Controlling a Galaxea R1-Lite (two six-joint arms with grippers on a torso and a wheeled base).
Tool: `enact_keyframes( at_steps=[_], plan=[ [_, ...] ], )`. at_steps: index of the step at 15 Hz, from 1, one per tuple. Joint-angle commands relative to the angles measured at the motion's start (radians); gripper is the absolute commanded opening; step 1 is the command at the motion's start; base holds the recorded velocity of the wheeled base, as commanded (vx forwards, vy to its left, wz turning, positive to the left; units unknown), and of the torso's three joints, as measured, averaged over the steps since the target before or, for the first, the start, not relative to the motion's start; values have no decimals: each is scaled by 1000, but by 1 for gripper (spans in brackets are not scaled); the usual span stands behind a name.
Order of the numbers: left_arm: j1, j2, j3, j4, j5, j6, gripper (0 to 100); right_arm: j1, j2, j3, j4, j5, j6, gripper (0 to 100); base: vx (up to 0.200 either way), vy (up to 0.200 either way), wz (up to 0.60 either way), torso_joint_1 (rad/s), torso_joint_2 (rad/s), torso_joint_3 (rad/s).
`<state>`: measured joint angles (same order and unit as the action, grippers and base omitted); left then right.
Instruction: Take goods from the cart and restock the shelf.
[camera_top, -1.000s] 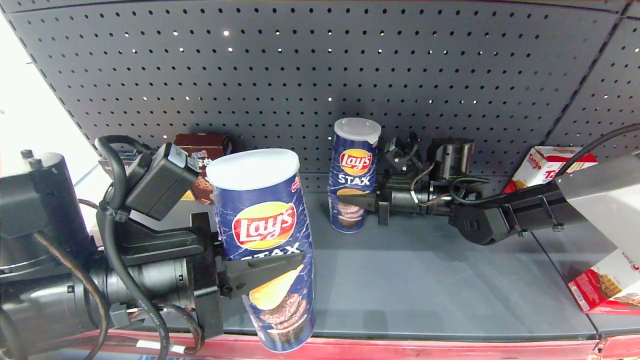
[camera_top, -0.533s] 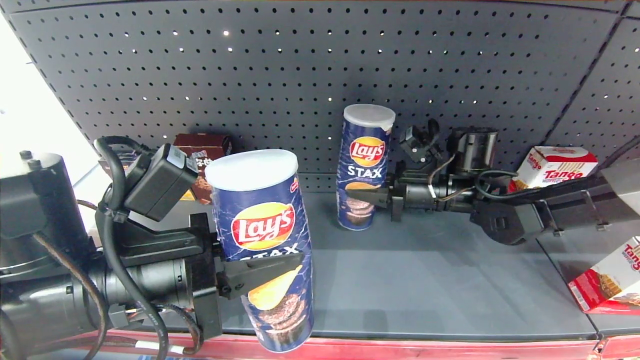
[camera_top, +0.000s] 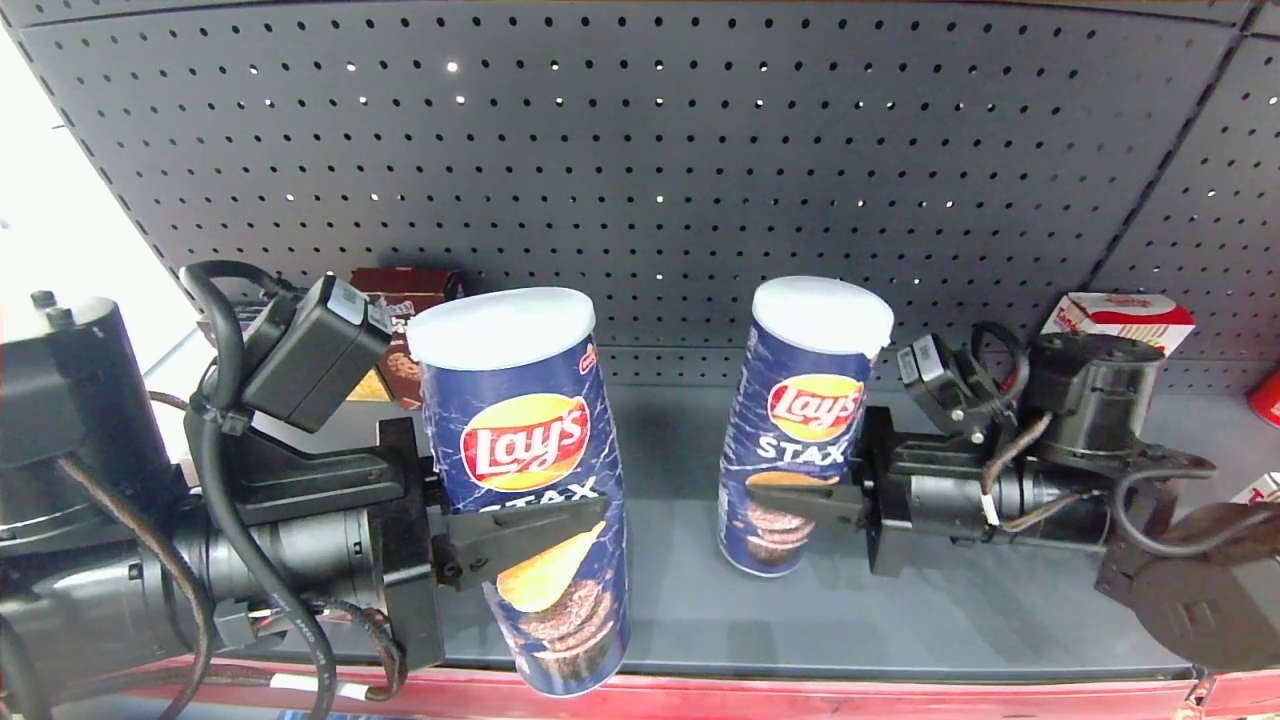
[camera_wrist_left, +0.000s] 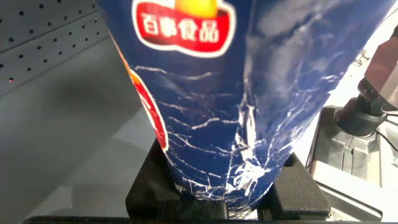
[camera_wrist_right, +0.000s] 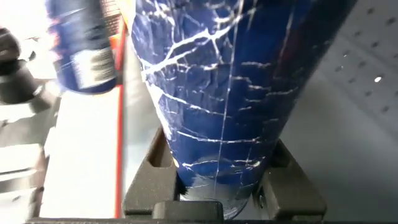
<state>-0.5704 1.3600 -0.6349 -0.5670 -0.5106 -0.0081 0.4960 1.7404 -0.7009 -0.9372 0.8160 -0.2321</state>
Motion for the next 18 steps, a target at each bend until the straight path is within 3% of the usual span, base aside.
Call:
enact_keyframes(
  at_steps=[1,4,15,16,18],
  plan=[
    [0,1,0,-1,0,-1,0,49,-64,149,-80,-47,0,0,0,0,0,0,0,0],
    [0,1,-5,-1,0,-1,0,73,-35,189,-114,-61,-4,0,0,0,0,0,0,0],
    [1,-1,1,-1,1,-1,0,46,90,110,-149,-57,-4,0,0,0,0,0,0,0],
    [1,-1,1,-1,1,-1,0,46,90,110,-149,-57,-4,100,0,0,0,0,0,0],
    [1,-1,7,-1,1,-1,0,46,67,141,-150,-63,-7,100,0,0,0,0,0,0]
  ],
)
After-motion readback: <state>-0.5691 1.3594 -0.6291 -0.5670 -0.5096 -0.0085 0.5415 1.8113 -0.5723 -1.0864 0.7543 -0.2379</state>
